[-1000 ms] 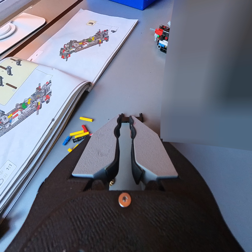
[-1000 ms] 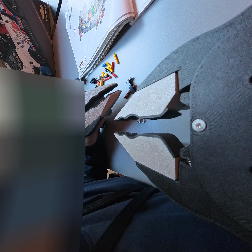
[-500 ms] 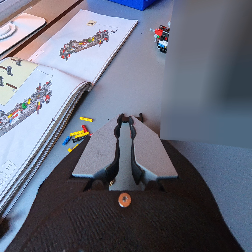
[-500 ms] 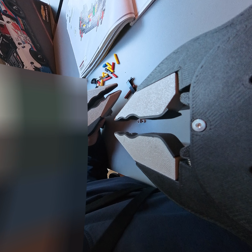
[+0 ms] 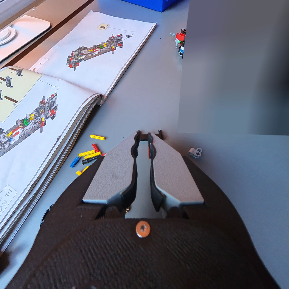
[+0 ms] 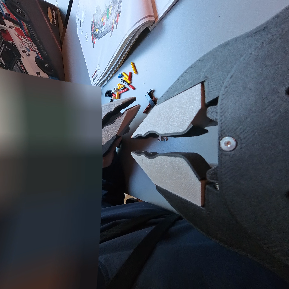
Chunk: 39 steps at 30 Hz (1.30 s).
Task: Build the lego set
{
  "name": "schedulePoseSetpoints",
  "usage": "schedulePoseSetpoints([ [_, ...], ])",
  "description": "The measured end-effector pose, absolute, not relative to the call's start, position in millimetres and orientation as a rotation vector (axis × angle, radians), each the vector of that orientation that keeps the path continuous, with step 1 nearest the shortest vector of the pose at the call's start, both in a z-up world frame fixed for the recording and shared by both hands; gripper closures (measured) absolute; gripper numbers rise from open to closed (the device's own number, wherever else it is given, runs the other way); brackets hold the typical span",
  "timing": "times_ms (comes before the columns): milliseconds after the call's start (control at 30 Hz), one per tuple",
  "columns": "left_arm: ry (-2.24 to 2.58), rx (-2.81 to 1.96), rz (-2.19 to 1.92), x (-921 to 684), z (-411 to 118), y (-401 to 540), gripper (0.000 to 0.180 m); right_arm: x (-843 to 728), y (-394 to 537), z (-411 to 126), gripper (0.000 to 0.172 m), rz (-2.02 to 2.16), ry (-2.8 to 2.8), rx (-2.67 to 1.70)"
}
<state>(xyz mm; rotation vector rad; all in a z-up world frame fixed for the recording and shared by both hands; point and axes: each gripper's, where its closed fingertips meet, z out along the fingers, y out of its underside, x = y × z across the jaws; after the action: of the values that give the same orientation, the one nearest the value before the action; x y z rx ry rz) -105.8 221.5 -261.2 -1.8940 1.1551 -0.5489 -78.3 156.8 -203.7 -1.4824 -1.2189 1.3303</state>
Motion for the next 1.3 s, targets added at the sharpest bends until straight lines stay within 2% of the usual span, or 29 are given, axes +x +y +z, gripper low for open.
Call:
schedulePoseSetpoints([
  [1167,1.167,-1.895,-0.565,-103.0,-263.4,217.9,0.173,-77.2,161.8,-200.5,0.162,1.341,-1.183,-1.475],
  [1300,1.166,-1.894,-0.565,-103.0,-263.1,217.9,0.173,-75.5,161.5,-195.3,0.167,1.330,-1.174,-1.445],
])
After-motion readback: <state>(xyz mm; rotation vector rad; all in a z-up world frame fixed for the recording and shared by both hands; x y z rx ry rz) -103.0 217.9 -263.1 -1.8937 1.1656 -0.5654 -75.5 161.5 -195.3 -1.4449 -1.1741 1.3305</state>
